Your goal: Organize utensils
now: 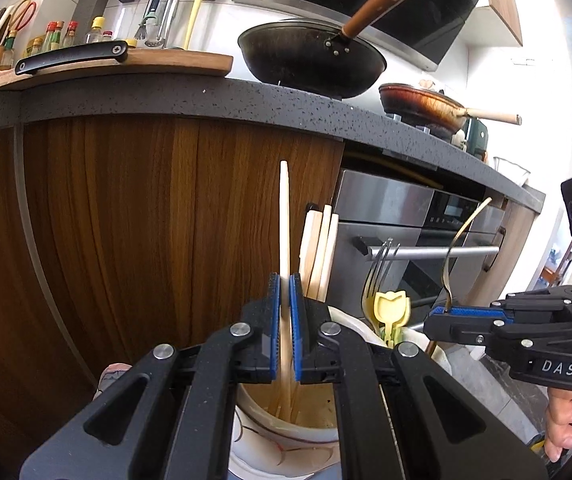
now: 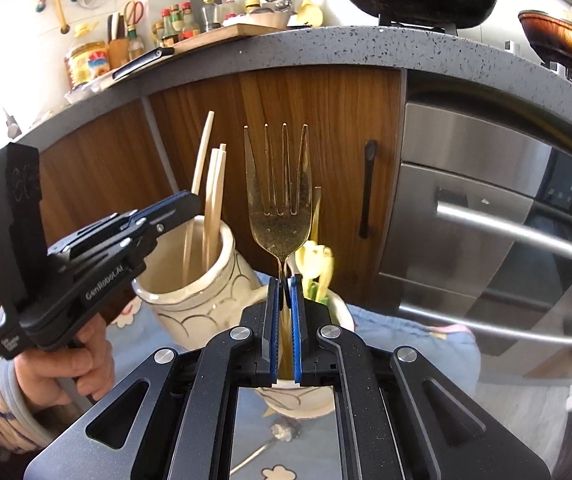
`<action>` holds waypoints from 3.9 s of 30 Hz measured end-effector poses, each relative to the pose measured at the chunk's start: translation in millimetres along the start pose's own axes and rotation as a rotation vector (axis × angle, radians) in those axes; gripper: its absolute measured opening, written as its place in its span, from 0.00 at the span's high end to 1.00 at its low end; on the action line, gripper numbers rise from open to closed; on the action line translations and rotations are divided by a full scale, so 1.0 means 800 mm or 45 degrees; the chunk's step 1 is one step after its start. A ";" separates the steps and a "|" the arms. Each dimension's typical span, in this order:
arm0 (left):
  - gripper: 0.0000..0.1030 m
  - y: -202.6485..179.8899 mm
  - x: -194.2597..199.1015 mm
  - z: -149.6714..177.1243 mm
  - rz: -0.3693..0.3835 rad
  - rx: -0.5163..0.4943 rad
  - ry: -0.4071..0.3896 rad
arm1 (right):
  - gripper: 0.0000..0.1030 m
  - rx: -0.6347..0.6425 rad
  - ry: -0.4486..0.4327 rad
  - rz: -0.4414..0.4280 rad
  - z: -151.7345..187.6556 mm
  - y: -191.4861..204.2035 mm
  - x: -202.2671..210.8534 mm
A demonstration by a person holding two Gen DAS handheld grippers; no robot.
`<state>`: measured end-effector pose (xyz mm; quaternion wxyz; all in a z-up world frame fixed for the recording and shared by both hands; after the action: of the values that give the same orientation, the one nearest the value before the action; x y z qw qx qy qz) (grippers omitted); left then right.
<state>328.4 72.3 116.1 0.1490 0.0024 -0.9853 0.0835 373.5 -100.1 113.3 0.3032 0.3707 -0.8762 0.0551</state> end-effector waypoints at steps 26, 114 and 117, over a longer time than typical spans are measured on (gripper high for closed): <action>0.64 0.008 0.018 -0.011 -0.051 -0.044 -0.028 | 0.92 -0.042 -0.010 0.049 -0.012 -0.011 -0.024; 0.94 0.002 0.079 0.210 0.092 -0.003 0.615 | 0.45 -0.094 0.268 0.117 0.206 0.033 -0.011; 0.94 0.002 0.081 0.211 0.082 -0.009 0.612 | 0.49 -0.070 0.296 0.118 0.203 0.041 -0.024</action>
<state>216.5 47.7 -24.2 0.3764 -0.0494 -0.9214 0.0829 281.8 -117.0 -24.8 0.4099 0.3125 -0.8524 0.0875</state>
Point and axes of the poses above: each gripper's, at about its wrist camera, not at the fingertips, and x roughly against the way its jaws point, y to its left, z to its underside, the point moved 1 cm from there along -x, roughly the way its jaws point, and after that the axes turned 5 degrees about -y, right-handed, at the moved point
